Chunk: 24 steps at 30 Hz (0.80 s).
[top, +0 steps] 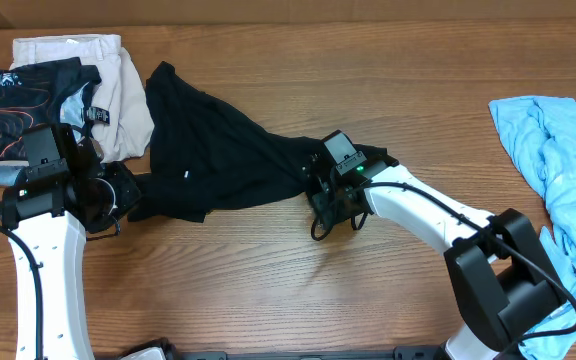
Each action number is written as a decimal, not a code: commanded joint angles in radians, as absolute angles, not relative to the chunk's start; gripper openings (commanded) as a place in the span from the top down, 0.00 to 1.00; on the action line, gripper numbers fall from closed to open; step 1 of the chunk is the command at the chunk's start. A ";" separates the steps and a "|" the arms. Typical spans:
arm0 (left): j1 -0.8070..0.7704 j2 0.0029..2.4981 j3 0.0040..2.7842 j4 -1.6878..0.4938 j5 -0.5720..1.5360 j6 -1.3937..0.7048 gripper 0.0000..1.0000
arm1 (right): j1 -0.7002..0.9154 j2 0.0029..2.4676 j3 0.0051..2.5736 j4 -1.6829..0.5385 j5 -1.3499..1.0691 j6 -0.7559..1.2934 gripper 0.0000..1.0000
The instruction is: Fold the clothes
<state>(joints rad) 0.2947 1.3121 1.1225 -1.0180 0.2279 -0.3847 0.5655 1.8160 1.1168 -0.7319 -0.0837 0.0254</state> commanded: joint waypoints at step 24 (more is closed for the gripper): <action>0.293 1.315 1.126 -1.017 0.229 -0.347 0.96 | 0.161 1.778 1.637 -0.917 0.184 0.176 0.26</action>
<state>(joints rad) 0.2947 1.3121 1.1221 -1.0245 0.2276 -0.3695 0.1486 1.7496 1.6501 -0.8646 0.3065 0.1680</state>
